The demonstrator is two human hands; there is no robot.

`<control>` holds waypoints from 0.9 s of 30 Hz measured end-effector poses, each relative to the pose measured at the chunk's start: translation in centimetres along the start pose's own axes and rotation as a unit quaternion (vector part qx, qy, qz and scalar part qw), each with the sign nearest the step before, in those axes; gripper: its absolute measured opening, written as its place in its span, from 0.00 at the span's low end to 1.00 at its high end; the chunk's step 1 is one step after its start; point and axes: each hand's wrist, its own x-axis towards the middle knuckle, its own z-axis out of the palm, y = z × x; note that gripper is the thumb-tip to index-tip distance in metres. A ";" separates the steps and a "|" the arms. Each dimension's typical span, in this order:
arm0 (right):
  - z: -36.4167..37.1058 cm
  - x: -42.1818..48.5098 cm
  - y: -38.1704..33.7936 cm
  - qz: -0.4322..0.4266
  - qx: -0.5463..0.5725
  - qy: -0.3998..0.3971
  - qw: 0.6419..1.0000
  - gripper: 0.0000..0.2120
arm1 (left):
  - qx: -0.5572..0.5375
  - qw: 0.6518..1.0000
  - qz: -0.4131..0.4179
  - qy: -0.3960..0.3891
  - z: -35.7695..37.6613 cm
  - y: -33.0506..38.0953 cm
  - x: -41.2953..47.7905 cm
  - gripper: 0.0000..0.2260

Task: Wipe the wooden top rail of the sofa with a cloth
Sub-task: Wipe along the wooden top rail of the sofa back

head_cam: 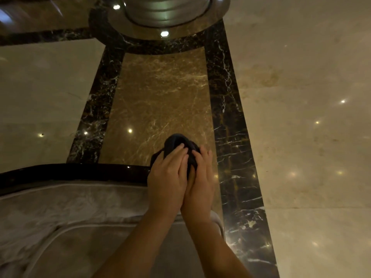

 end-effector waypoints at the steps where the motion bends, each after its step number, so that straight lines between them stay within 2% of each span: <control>1: -0.4 -0.1 0.5 -0.035 -0.022 -0.025 0.999 0.25 | 0.019 1.000 0.016 0.001 -0.1 -0.2 -0.7 0.15; 3: -1.3 1.2 1.6 -0.117 -0.063 -0.092 0.987 0.24 | 0.074 0.997 0.033 0.002 0.0 -0.2 -0.9 0.16; 5: -2.0 4.1 2.2 -0.147 -0.088 -0.164 0.971 0.21 | 0.100 0.994 -0.001 -0.039 0.2 0.6 0.5 0.18; 8: -1.8 9.6 0.8 -0.094 -0.094 -0.286 0.949 0.17 | 0.080 0.991 -0.088 -0.068 0.4 0.9 3.2 0.17; 10: -1.5 11.4 -0.1 -0.043 -0.091 -0.329 0.939 0.13 | 0.068 0.987 -0.132 -0.058 0.2 0.5 4.0 0.16; 12: -1.5 10.7 -0.5 -0.030 -0.080 -0.286 0.954 0.12 | 0.090 0.988 -0.123 -0.038 0.1 0.8 3.1 0.15; 14: -1.5 7.9 0.1 -0.046 -0.045 -0.181 0.981 0.12 | 0.094 0.989 -0.108 -0.027 0.5 1.7 1.0 0.16; 16: -2.1 4.8 0.7 -0.046 0.006 -0.122 0.991 0.16 | 0.083 0.991 -0.097 -0.031 1.0 2.6 -1.3 0.19; 20: -3.5 1.9 1.4 -0.028 0.020 -0.127 0.991 0.20 | 0.084 0.995 -0.047 -0.024 0.8 2.7 -3.7 0.18; 24: -4.4 0.4 0.6 0.006 0.018 -0.141 0.990 0.21 | 0.049 0.995 -0.077 -0.038 -0.3 3.3 -4.4 0.19; 27: -5.4 -0.2 -0.3 0.038 -0.026 -0.163 0.985 0.22 | 0.014 0.990 -0.113 -0.082 -1.4 4.1 -4.6 0.18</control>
